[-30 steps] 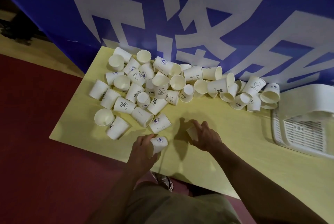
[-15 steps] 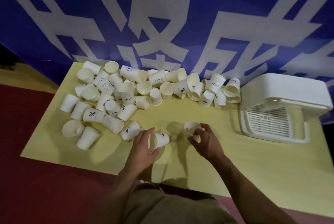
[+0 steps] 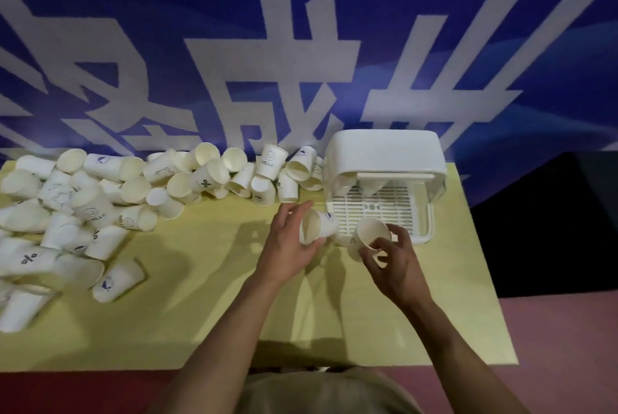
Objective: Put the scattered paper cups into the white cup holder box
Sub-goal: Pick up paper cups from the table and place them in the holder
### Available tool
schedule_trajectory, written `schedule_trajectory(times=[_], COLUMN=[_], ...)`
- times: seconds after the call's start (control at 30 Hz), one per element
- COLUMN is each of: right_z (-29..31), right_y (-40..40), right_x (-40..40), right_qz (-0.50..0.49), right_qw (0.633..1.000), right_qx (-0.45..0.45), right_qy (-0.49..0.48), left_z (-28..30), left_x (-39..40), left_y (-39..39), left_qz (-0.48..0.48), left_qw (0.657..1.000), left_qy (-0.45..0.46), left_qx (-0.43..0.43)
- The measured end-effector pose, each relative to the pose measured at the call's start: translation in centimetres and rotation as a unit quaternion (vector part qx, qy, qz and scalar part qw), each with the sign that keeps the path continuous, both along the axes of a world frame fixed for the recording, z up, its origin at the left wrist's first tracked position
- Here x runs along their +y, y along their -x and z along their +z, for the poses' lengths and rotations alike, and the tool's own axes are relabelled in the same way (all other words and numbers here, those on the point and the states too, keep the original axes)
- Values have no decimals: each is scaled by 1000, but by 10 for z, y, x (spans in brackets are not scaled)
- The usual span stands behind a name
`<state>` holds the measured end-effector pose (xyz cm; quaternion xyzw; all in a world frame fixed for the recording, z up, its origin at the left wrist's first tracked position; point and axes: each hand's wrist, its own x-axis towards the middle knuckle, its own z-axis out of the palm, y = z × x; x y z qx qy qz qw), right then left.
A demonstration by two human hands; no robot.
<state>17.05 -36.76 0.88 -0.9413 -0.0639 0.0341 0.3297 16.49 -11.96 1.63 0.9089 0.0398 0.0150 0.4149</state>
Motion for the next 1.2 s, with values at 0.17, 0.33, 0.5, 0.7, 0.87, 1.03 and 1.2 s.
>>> schedule_trajectory(times=[0.17,0.33,0.5,0.7,0.87,1.03,1.2], right_z=[-3,-14,-21,-30,-30,-32,-32], right_y=[-15,-31,-43,-55,-64,-71,-79], right_x=[-45,-62,-73,-86,-91,-89,-75], right_qz=[-14,-32,-28,-9,-2,4,28], right_qw=[1000,997,995,995,995,995,994], right_qx=[-5,11,21,26,24,28,14], right_qy=[-24,-65,-94,-98,-101,-100,-106], left_z=[-1,-16,-35,-52,-63,-69,-68], left_x=[-49,-75,-93,-107,-107,-106,-104], left_y=[-34,-52,-68,-78,-85,-89,-87], left_qz=[-25,-64,-88,-83,-63,-70,-62], left_qw=[999,994,987,979,974,974,979], left_qy=[-35,-89,-126,-169,-194,-178,-145], left_qx=[6,9,37,77,96,125,132])
